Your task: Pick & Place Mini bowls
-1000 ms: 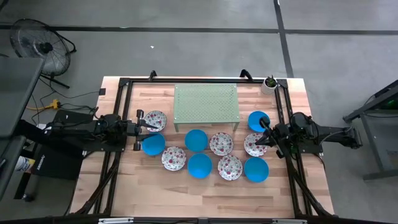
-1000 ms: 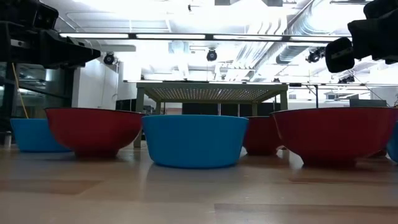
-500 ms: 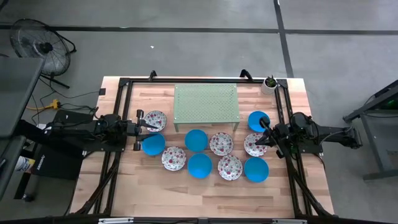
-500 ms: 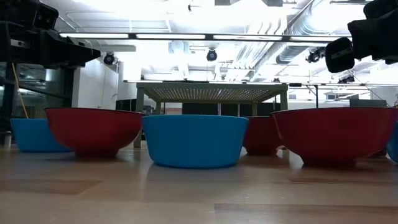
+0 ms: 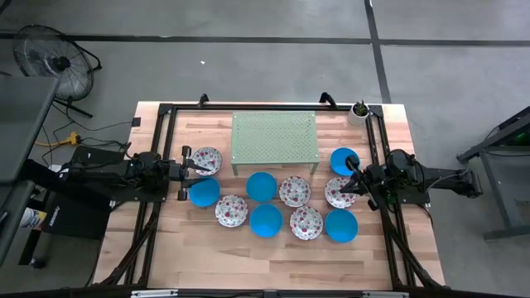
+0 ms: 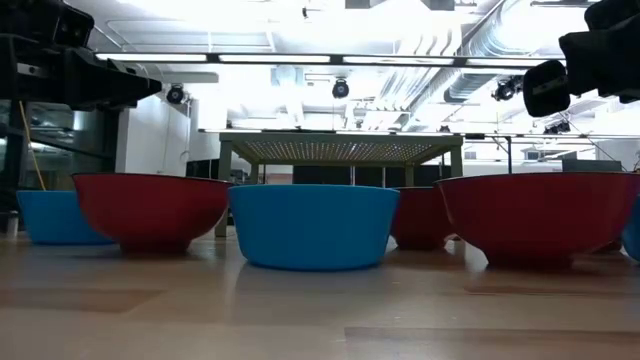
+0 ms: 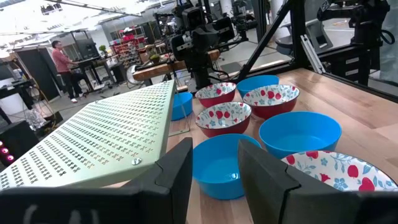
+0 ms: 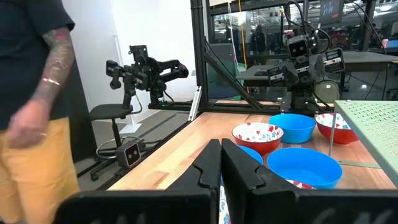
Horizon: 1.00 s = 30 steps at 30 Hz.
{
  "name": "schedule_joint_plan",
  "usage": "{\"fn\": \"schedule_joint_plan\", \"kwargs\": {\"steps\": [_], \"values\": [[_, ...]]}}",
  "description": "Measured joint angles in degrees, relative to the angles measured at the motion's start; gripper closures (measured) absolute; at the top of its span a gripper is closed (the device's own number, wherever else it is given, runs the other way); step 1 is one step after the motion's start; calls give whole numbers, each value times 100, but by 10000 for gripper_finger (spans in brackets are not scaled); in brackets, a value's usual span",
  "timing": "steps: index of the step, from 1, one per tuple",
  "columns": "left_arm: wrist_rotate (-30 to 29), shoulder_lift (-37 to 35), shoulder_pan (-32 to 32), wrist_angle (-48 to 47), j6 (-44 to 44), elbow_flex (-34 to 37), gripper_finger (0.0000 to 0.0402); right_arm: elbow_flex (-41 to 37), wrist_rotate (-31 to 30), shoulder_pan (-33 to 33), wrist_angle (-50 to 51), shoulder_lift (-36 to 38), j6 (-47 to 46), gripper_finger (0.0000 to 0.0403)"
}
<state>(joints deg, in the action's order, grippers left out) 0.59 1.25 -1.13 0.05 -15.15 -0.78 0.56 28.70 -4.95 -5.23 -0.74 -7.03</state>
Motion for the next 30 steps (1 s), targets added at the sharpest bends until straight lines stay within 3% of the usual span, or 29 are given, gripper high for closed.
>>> {"fn": "schedule_joint_plan", "kwargs": {"steps": [27, 30], "values": [[-1, 0, -1, -1, 0, 0, 278, 0, -2, 2, 1, -1, 6, 402], [0, 0, -1, -2, 0, 0, 278, 1, -162, 0, 2, -1, 407, 402]]}}
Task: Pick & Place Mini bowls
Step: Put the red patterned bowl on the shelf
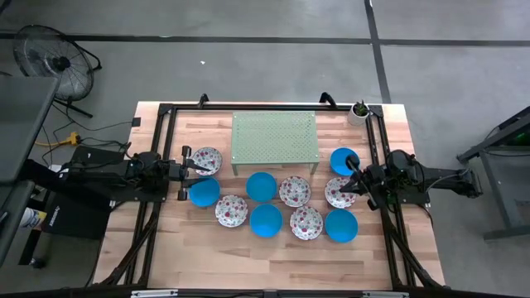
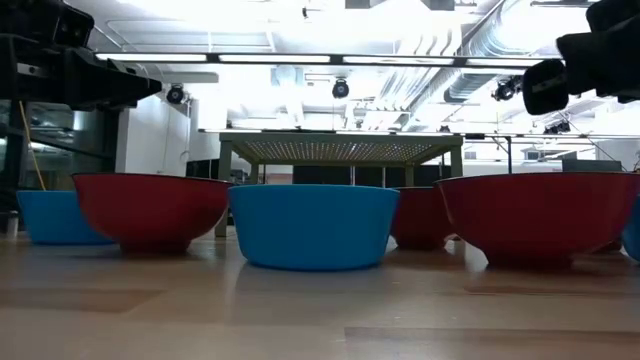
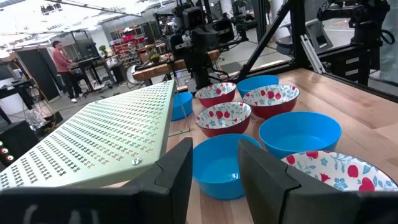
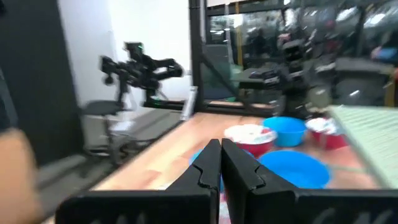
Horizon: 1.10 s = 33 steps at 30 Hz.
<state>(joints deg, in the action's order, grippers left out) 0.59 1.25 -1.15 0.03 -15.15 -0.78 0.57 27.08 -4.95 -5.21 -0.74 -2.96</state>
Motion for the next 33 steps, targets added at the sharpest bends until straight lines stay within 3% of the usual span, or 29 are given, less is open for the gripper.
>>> {"fn": "schedule_joint_plan", "kwargs": {"steps": [7, 11, 14, 18, 30, 33], "values": [[0, 1, 0, 1, -1, 0, 278, 66, -123, 0, 63, -14, 519, 402], [1, -1, 0, 2, 1, 0, 278, 477, -136, 0, 330, -131, 314, 402], [1, 1, 2, 0, 1, 0, 278, 898, -485, 0, 836, -373, 297, 402], [-1, -1, 0, 0, -1, 0, 278, 1565, -763, 0, 1380, -921, 297, 402], [-1, 1, 2, 0, 1, 0, 278, 3232, -763, 0, 2101, -3039, 297, 402], [1, 1, 0, 1, 0, 0, 278, 3601, -1088, -40, 2510, -3502, 297, 402]]}}
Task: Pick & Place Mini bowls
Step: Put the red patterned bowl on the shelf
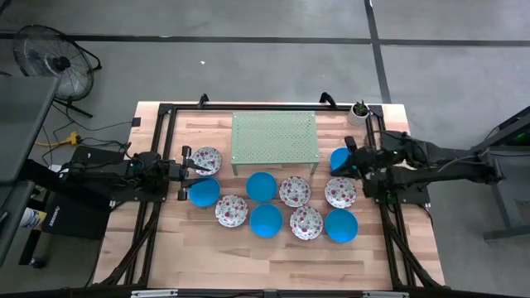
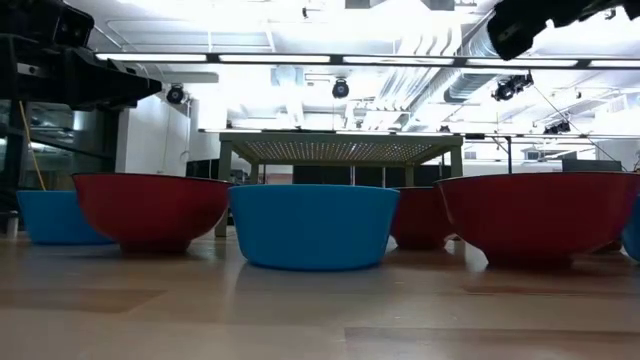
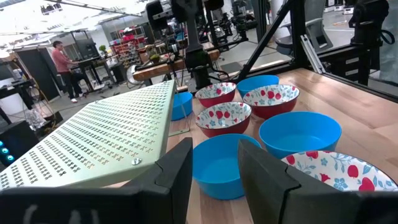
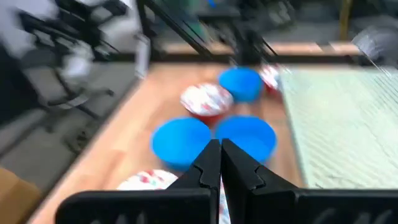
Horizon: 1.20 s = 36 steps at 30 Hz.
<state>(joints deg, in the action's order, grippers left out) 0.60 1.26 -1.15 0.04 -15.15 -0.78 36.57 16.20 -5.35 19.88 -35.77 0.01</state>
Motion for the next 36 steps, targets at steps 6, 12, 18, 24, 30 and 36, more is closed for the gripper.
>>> {"fn": "schedule_joint_plan", "kwargs": {"steps": [6, 12, 18, 24, 30, 36], "values": [[-1, 0, 1, 1, 0, 0, 278, 907, -1224, -314, 1752, -831, -548, 402], [-2, 0, 2, 1, 1, 0, 278, 1771, -2415, -708, 3420, -1627, -1203, 402], [-1, -1, 1, -1, -1, 0, 278, 2026, -1870, -1138, 3838, -2125, -1899, 402], [0, 0, 0, -1, 1, 0, 278, 1749, -1187, -1476, 3842, -2410, -2363, 402], [-1, 0, 1, 1, 1, 0, 278, 1441, -328, -1486, 3926, -2453, -2571, 403], [0, 0, 0, -1, 1, 0, 278, 1414, -19, -1143, 3960, -2450, -2485, 402]]}}
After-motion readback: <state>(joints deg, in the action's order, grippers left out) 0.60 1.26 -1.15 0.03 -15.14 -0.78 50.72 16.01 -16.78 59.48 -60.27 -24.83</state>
